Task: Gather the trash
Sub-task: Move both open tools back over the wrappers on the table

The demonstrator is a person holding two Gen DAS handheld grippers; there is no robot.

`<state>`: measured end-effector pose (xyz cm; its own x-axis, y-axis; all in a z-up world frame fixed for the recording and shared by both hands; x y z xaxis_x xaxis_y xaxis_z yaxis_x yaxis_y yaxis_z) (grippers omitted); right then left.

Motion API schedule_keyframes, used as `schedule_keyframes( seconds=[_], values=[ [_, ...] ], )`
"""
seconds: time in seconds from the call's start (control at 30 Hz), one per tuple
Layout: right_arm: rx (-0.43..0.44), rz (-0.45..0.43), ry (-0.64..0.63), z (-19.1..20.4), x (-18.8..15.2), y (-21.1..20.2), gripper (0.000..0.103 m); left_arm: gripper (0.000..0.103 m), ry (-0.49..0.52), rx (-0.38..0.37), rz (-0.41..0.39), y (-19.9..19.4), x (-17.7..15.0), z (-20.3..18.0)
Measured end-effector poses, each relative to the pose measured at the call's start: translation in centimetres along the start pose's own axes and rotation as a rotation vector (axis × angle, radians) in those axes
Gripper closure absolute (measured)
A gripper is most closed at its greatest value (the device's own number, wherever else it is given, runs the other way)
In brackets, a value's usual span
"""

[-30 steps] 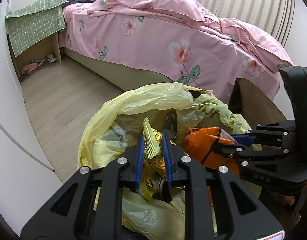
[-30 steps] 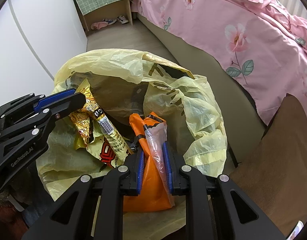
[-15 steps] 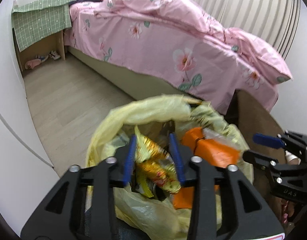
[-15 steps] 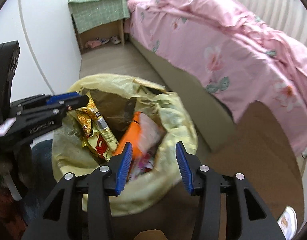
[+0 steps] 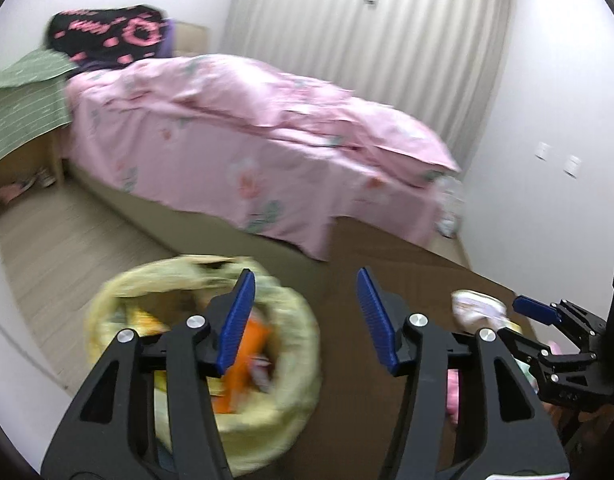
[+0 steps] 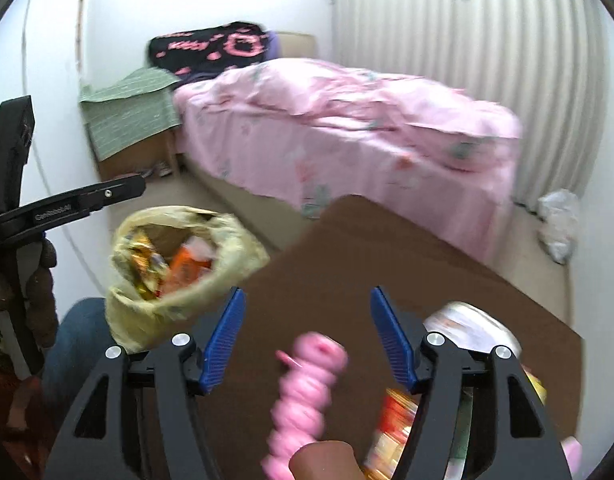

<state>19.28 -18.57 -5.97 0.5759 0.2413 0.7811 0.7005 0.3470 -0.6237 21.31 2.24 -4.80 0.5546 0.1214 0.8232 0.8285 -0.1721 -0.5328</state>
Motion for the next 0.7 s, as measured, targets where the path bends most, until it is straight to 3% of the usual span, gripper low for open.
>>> schedule_keyframes(
  seconds=[0.2, 0.27, 0.47, 0.6, 0.7],
  values=[
    [-0.139, -0.016, 0.059, -5.9, -4.8, -6.9, 0.042, 0.05, 0.131, -0.169, 0.046, 0.3, -2.3, -9.8],
    [-0.172, -0.017, 0.096, -8.0, -6.7, -8.8, 0.047, 0.05, 0.169, -0.225, 0.081, 0.7, -3.5, -12.8],
    [-0.321, -0.02, 0.223, -13.8, -13.4, -14.1, 0.048, 0.049, 0.278, -0.409, 0.256, 2.5, -7.5, -22.1],
    [-0.36, -0.005, 0.292, -15.9, -16.8, -15.1, 0.048, 0.049, 0.346, -0.409, 0.302, 4.4, -9.7, -26.8],
    [-0.3, -0.039, 0.305, -15.8, -17.6, -15.1, 0.048, 0.049, 0.354, -0.355, 0.31, 5.4, -10.9, -28.1]
  ],
)
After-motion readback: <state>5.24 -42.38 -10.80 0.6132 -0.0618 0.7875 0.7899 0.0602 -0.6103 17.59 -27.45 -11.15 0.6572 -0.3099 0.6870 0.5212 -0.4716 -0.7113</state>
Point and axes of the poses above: each gripper's, at about its wrist camera, not at the fingertips, and y roughly the way its jaws point, z to its left, x to its top, the point moved 7 cm from there along y, roughly the way its jaws point, and after that the axes turned 6 degrees about x, right-handed, at the moved point
